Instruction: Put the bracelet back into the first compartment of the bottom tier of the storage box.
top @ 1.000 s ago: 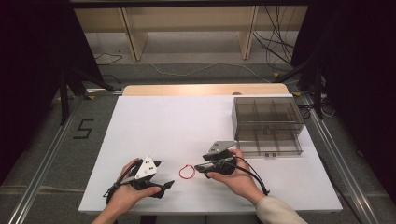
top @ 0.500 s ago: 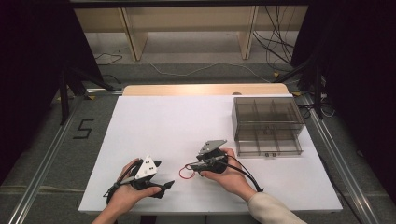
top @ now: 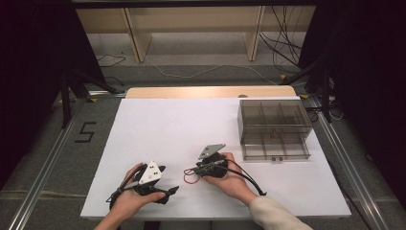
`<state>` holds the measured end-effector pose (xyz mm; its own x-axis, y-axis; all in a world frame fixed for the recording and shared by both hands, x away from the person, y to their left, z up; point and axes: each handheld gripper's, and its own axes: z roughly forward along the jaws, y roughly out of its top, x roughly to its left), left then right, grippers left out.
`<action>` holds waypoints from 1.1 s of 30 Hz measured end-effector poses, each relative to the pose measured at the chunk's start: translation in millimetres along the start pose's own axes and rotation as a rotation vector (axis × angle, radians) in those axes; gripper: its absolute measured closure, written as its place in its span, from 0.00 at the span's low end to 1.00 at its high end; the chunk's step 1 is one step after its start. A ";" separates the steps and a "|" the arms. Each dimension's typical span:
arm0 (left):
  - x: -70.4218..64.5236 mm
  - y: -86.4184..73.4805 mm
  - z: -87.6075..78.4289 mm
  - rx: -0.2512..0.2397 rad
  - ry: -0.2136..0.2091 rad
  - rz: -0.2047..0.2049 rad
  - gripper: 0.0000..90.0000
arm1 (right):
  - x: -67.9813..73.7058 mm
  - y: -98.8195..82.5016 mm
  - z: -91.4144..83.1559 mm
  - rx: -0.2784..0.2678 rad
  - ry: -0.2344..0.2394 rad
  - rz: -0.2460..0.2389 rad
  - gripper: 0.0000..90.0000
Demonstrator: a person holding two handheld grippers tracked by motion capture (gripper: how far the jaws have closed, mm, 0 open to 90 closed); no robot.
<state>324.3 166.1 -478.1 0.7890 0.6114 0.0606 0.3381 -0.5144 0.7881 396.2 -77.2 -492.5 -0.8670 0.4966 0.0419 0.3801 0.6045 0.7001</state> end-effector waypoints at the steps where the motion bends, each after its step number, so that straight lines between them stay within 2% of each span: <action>1: 0.1 0.0 0.0 0.000 0.000 0.001 0.18 | 0.3 0.1 0.4 -0.001 -0.005 -0.004 0.82; 8: -0.2 -0.1 0.3 0.001 -0.003 0.002 0.18 | 1.6 0.5 0.5 0.007 -0.016 -0.016 0.88; 16: 0.1 -0.3 0.4 0.001 -0.002 0.001 0.18 | 4.7 0.6 1.3 0.004 -0.018 0.002 0.96; 33: 0.6 -0.5 0.2 0.003 0.003 0.005 0.18 | 4.4 1.7 -3.1 -0.014 -0.015 0.024 0.97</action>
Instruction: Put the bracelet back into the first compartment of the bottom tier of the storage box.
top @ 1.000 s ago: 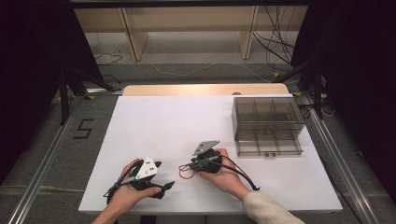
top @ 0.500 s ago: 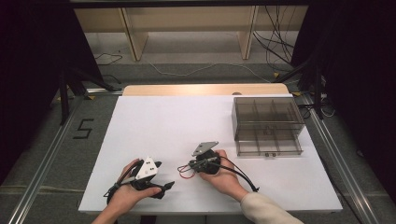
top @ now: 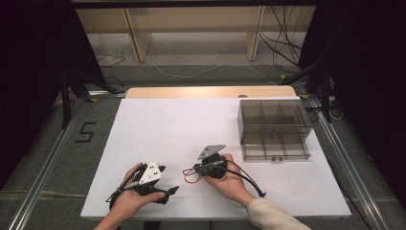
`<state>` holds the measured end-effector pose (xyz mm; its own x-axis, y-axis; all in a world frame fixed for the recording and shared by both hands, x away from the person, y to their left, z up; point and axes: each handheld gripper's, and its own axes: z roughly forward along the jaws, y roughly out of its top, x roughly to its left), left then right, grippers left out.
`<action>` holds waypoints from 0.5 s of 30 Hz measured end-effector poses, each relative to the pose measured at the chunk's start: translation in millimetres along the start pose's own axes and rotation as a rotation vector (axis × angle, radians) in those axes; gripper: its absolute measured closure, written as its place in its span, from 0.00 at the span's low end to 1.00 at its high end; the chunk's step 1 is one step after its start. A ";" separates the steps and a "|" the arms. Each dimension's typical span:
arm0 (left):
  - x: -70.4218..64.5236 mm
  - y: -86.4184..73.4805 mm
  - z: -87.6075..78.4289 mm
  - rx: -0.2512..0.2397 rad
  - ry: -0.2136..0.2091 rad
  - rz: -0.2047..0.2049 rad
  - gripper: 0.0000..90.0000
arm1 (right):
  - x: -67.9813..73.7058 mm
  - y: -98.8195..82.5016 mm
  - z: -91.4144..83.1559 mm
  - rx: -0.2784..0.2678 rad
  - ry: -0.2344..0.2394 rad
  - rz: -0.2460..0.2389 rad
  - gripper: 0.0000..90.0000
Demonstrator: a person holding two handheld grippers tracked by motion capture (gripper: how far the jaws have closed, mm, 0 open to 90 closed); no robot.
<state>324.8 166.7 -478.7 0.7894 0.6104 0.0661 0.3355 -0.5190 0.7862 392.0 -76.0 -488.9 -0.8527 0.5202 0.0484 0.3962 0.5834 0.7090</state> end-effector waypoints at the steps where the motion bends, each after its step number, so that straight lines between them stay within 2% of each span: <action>1: 0.0 0.0 0.0 0.000 0.000 0.000 0.18 | -0.2 0.2 -0.9 0.001 0.000 0.003 0.97; 15: 0.2 -0.3 0.3 0.002 0.001 -0.001 0.18 | -1.2 2.4 -7.7 -0.017 -0.010 0.013 0.97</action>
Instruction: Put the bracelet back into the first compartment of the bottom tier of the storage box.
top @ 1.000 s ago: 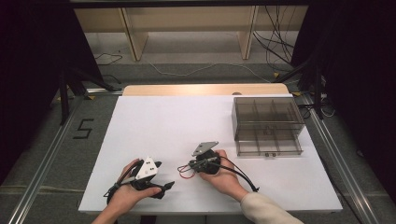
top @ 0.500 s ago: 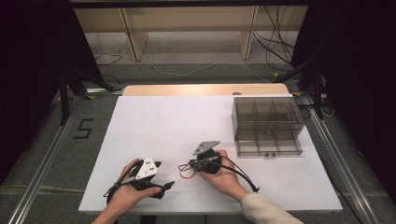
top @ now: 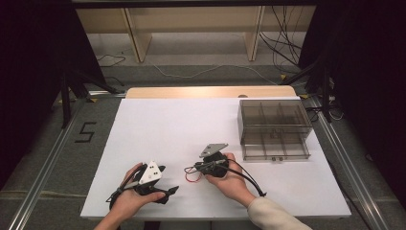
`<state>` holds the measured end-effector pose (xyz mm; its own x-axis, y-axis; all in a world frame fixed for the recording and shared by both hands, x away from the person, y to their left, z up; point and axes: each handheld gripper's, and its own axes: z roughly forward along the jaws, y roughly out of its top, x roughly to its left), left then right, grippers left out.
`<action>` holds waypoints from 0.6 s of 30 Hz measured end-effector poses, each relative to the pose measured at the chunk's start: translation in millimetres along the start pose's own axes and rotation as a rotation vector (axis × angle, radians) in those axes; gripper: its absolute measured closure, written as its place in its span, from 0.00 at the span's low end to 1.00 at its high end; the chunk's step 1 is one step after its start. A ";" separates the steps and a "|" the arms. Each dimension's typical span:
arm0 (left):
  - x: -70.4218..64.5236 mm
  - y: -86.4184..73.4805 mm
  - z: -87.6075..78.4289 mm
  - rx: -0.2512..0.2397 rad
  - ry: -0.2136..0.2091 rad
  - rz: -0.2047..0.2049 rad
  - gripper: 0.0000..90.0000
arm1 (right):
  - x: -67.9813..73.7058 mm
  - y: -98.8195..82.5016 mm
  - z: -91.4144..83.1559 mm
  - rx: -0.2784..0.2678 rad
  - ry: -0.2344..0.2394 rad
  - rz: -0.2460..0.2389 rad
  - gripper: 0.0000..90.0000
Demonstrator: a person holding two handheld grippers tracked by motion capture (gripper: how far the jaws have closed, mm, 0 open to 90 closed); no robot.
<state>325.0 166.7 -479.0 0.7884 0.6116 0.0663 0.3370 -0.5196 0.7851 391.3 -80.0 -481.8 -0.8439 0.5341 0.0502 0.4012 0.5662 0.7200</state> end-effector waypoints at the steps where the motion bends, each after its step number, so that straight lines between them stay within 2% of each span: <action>1: 0.0 0.0 0.0 0.000 0.000 0.001 0.18 | 0.0 0.1 -0.3 -0.003 -0.002 0.002 0.97; 18: -0.1 0.0 0.2 0.001 0.000 0.001 0.18 | -1.7 1.6 -9.0 -0.016 -0.015 0.008 0.97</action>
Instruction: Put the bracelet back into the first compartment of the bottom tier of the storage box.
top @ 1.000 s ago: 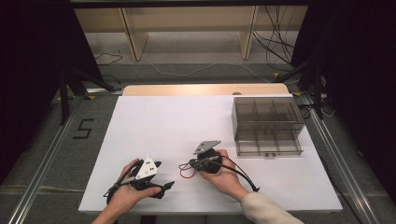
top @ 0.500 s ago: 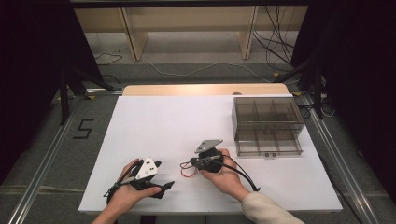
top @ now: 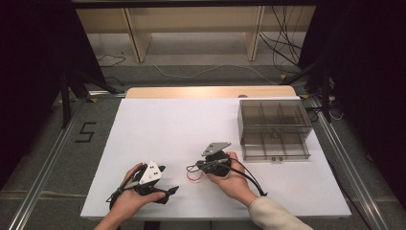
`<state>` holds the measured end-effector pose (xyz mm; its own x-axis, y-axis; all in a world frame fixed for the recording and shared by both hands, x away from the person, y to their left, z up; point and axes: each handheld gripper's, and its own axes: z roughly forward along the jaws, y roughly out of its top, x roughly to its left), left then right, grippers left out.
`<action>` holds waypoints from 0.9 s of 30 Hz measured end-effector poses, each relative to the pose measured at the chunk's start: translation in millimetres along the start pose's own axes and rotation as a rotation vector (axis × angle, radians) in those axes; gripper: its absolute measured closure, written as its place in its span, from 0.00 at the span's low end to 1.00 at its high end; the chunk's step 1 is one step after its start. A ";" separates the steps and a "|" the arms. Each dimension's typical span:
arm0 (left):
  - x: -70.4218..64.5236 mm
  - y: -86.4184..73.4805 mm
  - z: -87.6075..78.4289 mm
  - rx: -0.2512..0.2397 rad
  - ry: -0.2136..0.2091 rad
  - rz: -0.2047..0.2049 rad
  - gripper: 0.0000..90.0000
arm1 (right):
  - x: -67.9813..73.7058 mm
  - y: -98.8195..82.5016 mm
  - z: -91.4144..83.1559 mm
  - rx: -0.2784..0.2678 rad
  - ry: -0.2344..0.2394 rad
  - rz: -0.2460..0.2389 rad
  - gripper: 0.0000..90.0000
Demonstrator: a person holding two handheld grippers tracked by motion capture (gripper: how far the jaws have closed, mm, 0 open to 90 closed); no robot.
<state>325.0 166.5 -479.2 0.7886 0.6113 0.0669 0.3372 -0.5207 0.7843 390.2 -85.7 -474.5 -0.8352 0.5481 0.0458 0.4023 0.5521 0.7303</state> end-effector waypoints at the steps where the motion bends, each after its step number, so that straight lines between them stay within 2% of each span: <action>1: 0.0 0.0 -0.1 0.000 0.000 0.000 0.18 | -0.1 0.1 -0.4 -0.001 0.000 0.001 0.97; 27: 0.2 -0.3 -0.1 0.001 0.002 0.000 0.18 | -3.8 0.3 -13.8 -0.018 -0.018 0.018 0.97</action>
<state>325.0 166.9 -479.4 0.7874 0.6127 0.0685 0.3376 -0.5215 0.7836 388.3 -96.3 -465.0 -0.8209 0.5691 0.0472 0.4107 0.5308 0.7413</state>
